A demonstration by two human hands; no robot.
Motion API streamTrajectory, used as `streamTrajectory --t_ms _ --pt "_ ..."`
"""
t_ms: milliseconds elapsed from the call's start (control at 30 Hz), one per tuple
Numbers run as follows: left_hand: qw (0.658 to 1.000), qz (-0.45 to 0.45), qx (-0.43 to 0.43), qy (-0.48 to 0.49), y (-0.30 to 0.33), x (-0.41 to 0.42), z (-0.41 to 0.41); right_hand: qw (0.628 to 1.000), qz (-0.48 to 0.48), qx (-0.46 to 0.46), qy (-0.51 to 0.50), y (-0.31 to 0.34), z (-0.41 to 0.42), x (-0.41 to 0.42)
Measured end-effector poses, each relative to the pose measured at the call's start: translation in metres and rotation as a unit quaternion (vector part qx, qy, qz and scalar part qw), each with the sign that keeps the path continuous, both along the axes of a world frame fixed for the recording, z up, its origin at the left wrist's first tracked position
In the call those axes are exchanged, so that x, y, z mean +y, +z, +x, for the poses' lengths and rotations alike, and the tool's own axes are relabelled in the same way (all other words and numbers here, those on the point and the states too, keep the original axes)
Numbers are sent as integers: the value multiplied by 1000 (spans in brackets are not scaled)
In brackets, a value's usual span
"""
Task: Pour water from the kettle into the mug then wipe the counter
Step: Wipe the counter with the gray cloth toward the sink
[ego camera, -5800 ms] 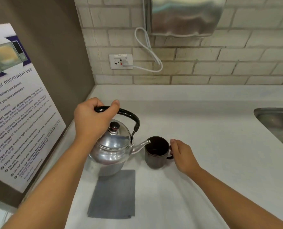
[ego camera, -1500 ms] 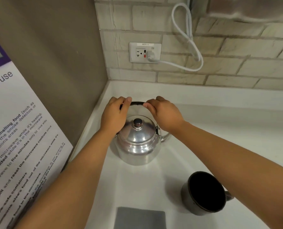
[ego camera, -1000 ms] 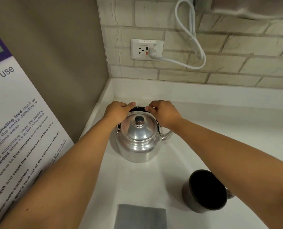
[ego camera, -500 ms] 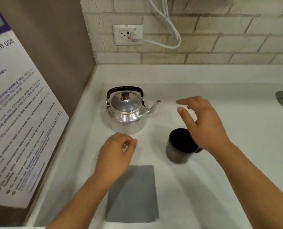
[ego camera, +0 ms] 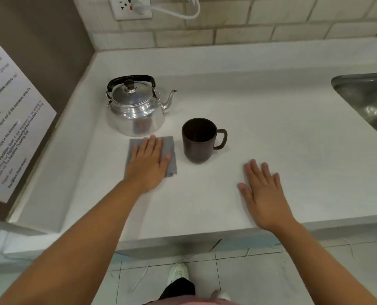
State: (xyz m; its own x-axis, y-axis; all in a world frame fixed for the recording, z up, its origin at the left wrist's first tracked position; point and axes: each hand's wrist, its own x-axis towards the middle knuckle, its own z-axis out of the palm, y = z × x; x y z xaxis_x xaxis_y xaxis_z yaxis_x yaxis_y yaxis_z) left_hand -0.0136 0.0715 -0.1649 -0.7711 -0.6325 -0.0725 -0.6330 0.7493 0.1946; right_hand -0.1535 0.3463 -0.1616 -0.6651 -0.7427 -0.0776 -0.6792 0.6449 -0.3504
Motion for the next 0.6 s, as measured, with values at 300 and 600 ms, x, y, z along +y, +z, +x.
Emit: streamTrajectory --t_ms 300,600 --pt "1000 -15 16 0 -1 18 22 1000 18 20 0 -4 -1 0" --pt "997 4 35 -67 1 167 22 992 -68 -105 18 16 -13 12"
